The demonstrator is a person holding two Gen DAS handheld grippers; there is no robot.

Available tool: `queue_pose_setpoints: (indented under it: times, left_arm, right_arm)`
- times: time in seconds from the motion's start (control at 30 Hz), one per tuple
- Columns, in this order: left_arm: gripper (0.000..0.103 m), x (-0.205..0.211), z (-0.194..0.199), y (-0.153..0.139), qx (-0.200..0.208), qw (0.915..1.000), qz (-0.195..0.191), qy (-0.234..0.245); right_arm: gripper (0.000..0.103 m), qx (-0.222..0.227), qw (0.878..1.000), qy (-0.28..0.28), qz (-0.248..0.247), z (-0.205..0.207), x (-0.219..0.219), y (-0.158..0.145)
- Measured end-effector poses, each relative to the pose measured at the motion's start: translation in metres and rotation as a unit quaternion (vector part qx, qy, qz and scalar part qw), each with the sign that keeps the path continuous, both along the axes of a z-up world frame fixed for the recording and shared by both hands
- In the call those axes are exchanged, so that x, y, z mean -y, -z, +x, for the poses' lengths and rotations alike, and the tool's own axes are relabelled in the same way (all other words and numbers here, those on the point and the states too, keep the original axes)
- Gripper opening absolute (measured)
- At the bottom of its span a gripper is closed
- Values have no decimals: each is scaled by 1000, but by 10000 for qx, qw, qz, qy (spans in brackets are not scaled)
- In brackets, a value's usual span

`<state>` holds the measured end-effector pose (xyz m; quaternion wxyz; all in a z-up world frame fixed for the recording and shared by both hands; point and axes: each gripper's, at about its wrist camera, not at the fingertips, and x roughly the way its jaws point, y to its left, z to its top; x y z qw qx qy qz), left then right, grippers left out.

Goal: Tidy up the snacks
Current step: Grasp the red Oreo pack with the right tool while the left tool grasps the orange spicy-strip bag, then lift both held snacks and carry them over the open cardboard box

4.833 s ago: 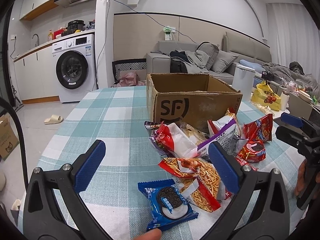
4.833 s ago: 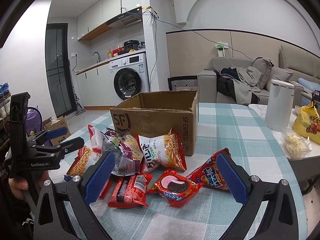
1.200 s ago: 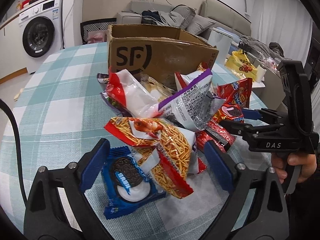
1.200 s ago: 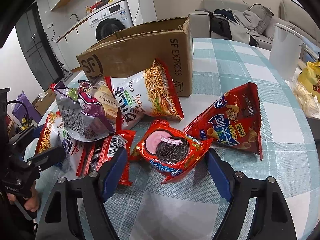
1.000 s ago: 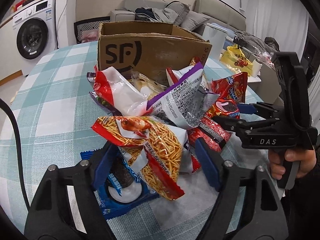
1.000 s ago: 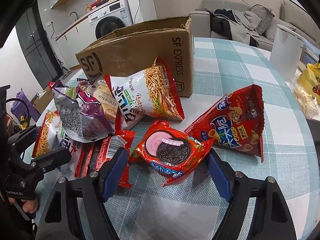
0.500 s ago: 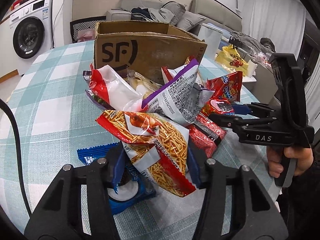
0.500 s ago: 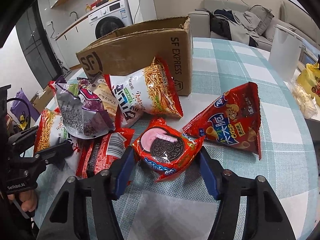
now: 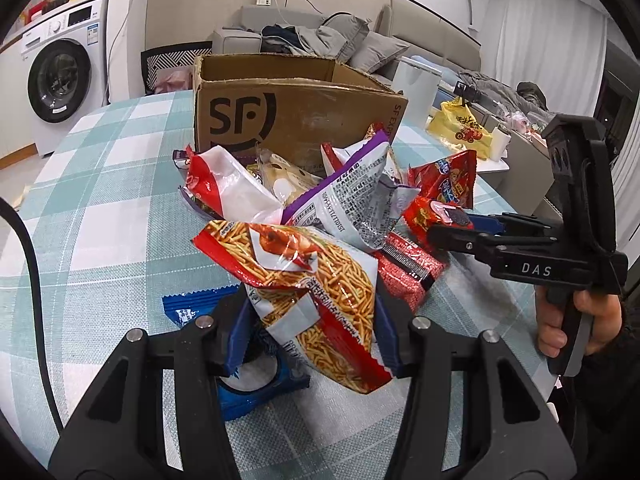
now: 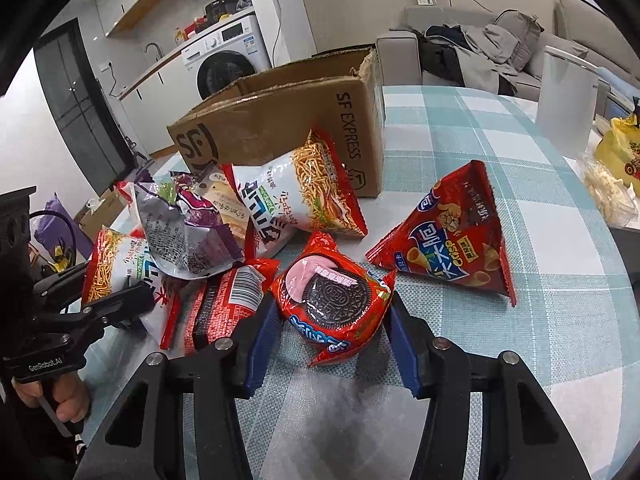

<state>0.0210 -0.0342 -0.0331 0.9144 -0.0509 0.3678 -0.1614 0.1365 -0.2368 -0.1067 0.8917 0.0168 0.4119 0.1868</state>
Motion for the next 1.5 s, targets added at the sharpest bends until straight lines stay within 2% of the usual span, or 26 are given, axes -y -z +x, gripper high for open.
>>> queue_pose_setpoints:
  times: [0.43, 1.03, 1.5]
  left_arm:
    - [48, -7, -11, -15, 211, 9997, -77, -44]
    - [45, -10, -27, -39, 513, 9985, -193, -62]
    - [45, -14, -32, -56, 679, 9973, -239, -156]
  right_arm:
    - [53, 315, 9989, -10, 334, -8, 8, -17]
    - [53, 733, 9962, -179, 425, -23, 1, -40]
    - [53, 894, 9946, -277, 449, -28, -3, -51]
